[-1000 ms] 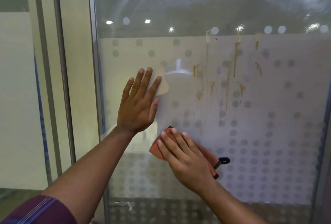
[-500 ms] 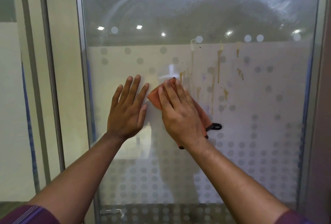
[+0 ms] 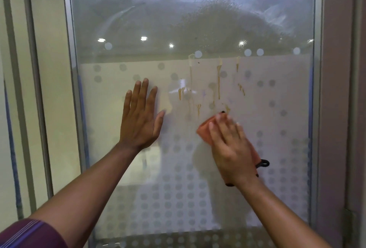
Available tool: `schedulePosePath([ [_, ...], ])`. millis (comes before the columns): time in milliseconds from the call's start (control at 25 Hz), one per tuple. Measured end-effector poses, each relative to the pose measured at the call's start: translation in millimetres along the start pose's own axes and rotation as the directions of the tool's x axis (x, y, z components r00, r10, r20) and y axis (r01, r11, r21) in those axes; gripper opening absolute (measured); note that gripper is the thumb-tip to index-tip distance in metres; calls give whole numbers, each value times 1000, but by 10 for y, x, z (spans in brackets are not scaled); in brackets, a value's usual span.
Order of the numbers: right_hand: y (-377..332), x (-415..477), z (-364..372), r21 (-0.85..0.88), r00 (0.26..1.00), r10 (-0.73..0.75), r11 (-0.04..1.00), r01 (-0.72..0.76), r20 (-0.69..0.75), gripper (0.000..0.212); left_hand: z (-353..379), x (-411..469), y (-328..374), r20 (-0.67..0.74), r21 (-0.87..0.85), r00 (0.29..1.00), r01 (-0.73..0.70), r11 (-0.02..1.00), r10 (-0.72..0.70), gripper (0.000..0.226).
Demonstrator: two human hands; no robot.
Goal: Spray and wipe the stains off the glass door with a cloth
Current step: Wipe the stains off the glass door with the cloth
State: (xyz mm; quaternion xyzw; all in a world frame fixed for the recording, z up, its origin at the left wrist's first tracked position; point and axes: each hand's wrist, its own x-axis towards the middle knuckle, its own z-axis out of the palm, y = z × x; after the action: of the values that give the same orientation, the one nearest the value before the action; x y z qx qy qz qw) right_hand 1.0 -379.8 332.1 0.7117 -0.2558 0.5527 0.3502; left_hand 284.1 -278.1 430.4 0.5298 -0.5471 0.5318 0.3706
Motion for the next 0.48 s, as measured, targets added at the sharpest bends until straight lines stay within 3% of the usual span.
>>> schedulePosePath([
  [160, 480, 110, -188, 39, 909, 408, 913, -406, -82, 71, 68, -23, -26, -15, 29, 1000, -13, 999, 14, 74],
  [280, 467, 295, -210, 205, 730, 665, 745, -635, -157, 68, 96, -27, -44, -31, 45, 999, -17, 999, 19, 74],
  [360, 270, 447, -162, 266, 659, 734, 677, -686, -167, 66, 108, -31, -41, -34, 45, 999, -18, 999, 20, 74],
  [480, -95, 576, -73, 238, 752, 644, 759, -606, -142, 65, 120, -31, -40, -37, 37, 999, -13, 999, 15, 75],
])
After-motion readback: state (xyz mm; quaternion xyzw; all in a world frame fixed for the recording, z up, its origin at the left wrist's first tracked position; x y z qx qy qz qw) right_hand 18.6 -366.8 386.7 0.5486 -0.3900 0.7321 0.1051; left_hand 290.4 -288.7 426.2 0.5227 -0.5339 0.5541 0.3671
